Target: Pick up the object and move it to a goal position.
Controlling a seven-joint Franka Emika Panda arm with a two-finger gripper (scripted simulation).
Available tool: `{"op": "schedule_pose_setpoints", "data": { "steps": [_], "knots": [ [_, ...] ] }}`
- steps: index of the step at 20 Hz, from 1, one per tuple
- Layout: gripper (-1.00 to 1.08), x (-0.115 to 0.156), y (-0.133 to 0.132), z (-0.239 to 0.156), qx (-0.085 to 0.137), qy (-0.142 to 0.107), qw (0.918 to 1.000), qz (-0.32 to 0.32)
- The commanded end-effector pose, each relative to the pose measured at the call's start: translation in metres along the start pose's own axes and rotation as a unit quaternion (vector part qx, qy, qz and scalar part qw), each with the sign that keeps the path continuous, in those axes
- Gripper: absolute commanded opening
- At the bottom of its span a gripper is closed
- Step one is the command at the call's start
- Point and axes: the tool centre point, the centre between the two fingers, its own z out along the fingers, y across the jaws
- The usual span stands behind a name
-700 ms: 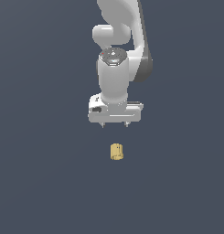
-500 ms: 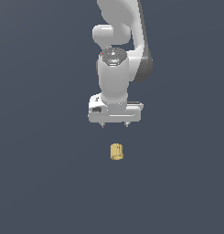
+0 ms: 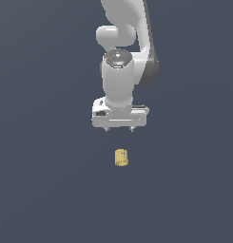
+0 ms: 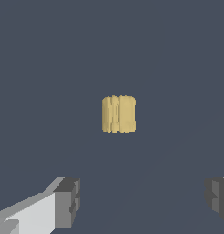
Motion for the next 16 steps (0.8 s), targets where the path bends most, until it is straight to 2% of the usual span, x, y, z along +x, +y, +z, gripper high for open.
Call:
{"op": "schedule_pose_setpoints", "data": {
  "steps": [1,8,16],
  "knots": [
    [1.0,-0.001,-0.001,-0.001,0.002,-0.002,1.0,0.001],
    [1.0,-0.005,-0.002,-0.003,0.006,-0.008,1.0,0.003],
    [1.0,0.006,-0.003,0.012,0.002,-0.01,0.9999,0.002]
  ]
}}
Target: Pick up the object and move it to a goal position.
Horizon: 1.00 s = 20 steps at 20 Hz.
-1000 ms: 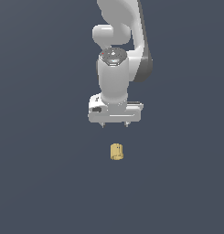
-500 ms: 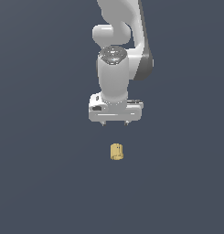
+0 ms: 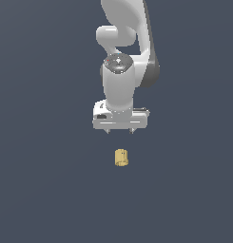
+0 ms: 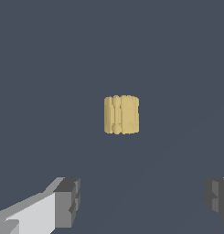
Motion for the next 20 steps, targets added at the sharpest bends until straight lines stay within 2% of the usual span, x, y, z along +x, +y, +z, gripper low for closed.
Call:
{"op": "schedule_pose_setpoints", "data": {
  "steps": [1,12,20],
  "knots": [
    [1.0,0.005,0.0,0.008,-0.002,-0.002,1.0,-0.001],
    [1.0,0.04,-0.003,0.065,-0.015,-0.01,0.9998,-0.005],
    [1.0,0.05,-0.004,0.09,-0.02,-0.013,0.9997,-0.007]
  ]
}}
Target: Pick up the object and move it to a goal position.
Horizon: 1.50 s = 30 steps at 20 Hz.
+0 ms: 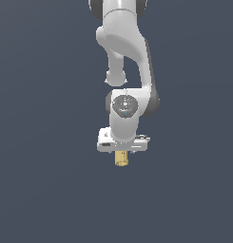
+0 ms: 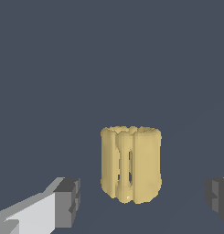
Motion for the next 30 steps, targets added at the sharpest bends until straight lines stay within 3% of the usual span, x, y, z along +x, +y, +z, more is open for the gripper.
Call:
{"op": "schedule_pose_setpoints", "data": {
  "steps": [1,22,23,30],
  "knots": [
    [1.0,0.002,0.0,0.004,-0.001,0.0,1.0,0.0],
    [1.0,0.003,0.0,0.055,-0.001,0.0,1.0,0.0],
    [-1.0,0.003,0.0,0.055,-0.001,0.0,1.0,0.0],
    [-1.0,0.003,0.0,0.055,-0.001,0.0,1.0,0.0]
  ]
}}
